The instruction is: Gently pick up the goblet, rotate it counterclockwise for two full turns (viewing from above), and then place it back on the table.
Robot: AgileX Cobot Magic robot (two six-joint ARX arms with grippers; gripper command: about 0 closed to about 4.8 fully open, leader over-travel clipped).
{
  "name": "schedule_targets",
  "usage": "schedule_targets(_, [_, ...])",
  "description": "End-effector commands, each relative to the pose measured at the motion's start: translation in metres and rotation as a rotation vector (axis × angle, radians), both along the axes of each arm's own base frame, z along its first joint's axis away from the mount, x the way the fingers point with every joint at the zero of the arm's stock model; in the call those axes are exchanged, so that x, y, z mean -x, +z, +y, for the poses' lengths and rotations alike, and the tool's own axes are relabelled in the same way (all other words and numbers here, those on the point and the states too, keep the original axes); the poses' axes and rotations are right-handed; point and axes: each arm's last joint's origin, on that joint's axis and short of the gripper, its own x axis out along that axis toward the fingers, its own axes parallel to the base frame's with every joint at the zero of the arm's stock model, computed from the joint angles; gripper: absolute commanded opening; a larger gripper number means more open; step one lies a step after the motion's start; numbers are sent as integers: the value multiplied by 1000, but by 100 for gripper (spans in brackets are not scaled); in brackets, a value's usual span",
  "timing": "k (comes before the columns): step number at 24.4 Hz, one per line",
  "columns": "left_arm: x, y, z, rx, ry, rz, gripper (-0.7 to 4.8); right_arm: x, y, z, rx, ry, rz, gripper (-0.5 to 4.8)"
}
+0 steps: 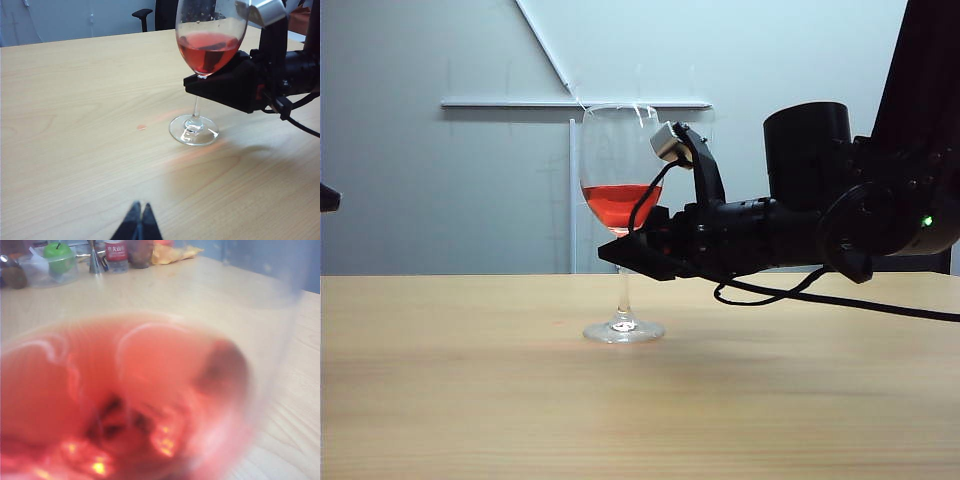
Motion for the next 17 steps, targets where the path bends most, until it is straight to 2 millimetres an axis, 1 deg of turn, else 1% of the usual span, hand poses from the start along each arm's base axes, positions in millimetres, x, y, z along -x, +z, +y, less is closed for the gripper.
schedule_targets(1, [0, 3, 0, 8, 0, -14, -5, -1, 5, 1, -15, 2, -23, 80])
schedule_targets(3, [0, 3, 0, 8, 0, -14, -5, -1, 5, 1, -15, 2, -23, 79])
schedule_targets(4, [0, 3, 0, 8, 0, -14, -5, -1, 5, 1, -15, 2, -23, 70])
schedule_targets(7, [0, 3, 0, 8, 0, -14, -5, -1, 5, 1, -15, 2, -23, 19])
schedule_targets(11, [0, 3, 0, 8, 0, -14, -5, -1, 5, 1, -15, 3, -24, 16])
schedule_targets(12, [0, 3, 0, 8, 0, -14, -5, -1, 5, 1, -15, 3, -24, 12])
schedule_targets(13, [0, 3, 0, 8, 0, -14, -5, -1, 5, 1, -16, 3, -24, -3])
schedule_targets(17, [0, 3, 0, 8, 0, -14, -5, 0, 9, 1, -23, 2, -39, -3])
